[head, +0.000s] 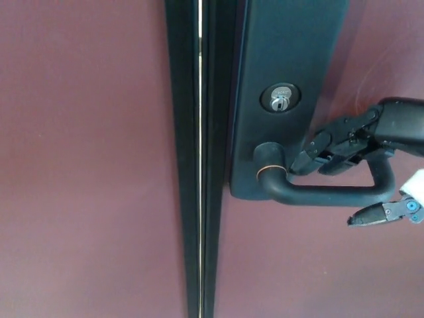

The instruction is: The robot walks towards the door handle and put its right hand on it and twist the handle

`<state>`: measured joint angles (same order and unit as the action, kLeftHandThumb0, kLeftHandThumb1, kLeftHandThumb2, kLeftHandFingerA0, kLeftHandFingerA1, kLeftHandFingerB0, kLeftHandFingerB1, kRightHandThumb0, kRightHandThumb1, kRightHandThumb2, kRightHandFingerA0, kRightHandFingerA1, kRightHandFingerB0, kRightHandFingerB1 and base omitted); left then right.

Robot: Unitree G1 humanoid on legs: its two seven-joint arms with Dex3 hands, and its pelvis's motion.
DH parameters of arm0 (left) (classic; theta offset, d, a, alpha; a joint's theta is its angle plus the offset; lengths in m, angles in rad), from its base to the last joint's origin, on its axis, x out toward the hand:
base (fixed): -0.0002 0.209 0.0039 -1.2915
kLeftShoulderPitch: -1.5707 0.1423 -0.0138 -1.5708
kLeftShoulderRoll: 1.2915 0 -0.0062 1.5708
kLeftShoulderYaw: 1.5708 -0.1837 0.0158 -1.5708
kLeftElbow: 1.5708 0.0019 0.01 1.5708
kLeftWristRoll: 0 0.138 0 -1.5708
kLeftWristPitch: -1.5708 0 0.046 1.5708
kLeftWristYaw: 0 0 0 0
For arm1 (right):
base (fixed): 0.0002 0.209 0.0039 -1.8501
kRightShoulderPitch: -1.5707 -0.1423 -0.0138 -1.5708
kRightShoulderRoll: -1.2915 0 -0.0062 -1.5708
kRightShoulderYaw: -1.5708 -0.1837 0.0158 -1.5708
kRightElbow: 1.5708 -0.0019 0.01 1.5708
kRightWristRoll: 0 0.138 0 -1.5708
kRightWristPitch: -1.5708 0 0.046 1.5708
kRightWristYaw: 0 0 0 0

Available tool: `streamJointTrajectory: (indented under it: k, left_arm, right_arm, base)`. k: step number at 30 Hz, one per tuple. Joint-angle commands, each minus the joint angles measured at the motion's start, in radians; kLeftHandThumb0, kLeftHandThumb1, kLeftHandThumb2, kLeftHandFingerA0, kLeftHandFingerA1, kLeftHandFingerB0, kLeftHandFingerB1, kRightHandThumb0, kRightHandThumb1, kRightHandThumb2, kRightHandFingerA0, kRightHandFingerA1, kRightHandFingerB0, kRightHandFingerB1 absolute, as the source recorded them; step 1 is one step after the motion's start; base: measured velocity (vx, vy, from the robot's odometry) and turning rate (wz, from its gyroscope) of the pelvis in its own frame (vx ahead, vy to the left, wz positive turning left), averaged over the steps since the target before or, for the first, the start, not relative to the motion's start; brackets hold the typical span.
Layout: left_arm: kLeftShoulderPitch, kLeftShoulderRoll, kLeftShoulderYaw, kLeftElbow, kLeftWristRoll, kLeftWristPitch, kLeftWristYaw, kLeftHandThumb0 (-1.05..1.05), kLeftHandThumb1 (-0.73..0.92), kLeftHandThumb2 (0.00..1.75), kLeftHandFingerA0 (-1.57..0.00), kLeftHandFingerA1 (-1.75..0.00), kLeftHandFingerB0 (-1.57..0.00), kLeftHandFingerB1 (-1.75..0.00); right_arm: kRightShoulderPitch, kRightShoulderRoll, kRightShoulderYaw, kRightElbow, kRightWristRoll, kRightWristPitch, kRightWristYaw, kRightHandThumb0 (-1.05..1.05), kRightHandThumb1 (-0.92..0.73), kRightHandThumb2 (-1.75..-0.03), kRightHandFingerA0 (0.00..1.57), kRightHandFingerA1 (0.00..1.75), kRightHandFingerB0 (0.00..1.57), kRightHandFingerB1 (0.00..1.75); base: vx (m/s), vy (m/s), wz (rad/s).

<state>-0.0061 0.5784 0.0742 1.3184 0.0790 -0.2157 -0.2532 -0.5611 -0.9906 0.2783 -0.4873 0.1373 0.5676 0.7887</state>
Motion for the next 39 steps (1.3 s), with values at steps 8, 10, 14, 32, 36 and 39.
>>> streamJointTrajectory:
  k: [8, 10, 14, 32, 36, 39]
  left_arm:
    - [0.0, 0.0, 0.003, 0.01, 0.011, 0.016, 0.01, -0.36, 0.6, 0.58, -0.65, -0.45, -0.48, -0.38]
    - [-0.003, -0.001, 0.005, 0.013, 0.009, 0.021, 0.013, -0.36, 0.6, 0.58, -0.65, -0.45, -0.48, -0.38]
    - [0.0, 0.001, 0.001, 0.012, 0.014, 0.02, 0.014, -0.36, 0.6, 0.58, -0.65, -0.45, -0.48, -0.38]
    - [0.004, 0.003, 0.009, 0.005, 0.005, 0.005, -0.003, -0.36, 0.6, 0.58, -0.65, -0.45, -0.47, -0.38]
    - [0.003, 0.002, 0.005, 0.011, 0.013, 0.008, 0.006, -0.36, 0.6, 0.58, -0.64, -0.45, -0.47, -0.38]
    - [0.003, 0.002, 0.005, 0.011, 0.013, 0.007, 0.009, -0.36, 0.6, 0.58, -0.64, -0.45, -0.48, -0.38]
  right_arm:
    - [0.005, -0.002, 0.143, 0.059, -0.154, 0.023, 0.056, -0.46, -0.53, -0.56, 0.42, 0.38, 0.41, 0.35]
    - [-0.005, -0.002, 0.159, 0.054, -0.178, 0.022, 0.058, -0.46, -0.53, -0.56, 0.43, 0.38, 0.42, 0.35]
    - [-0.01, -0.002, 0.178, 0.037, -0.208, 0.038, 0.065, -0.52, -0.41, -0.77, 0.39, 0.51, 0.35, 0.46]
    - [0.043, 0.049, 0.163, 0.058, -0.283, -0.039, 0.034, -0.47, -0.66, -0.53, 0.44, 1.67, 0.31, 1.49]
    - [0.107, 0.084, 0.096, 0.073, -0.286, -0.115, -0.021, -0.11, -0.56, -0.53, 0.52, 1.67, 0.4, 1.45]
    - [0.122, 0.101, 0.073, 0.08, -0.291, -0.131, -0.018, -0.07, -0.58, -0.5, 0.6, 1.61, 0.46, 1.43]
  base:
    - [0.0, 0.0, 0.0]
    - [0.0, 0.0, 0.0]
    - [0.0, 0.0, 0.0]
    - [0.0, 0.0, 0.0]
    - [0.0, 0.0, 0.0]
    - [0.0, 0.0, 0.0]
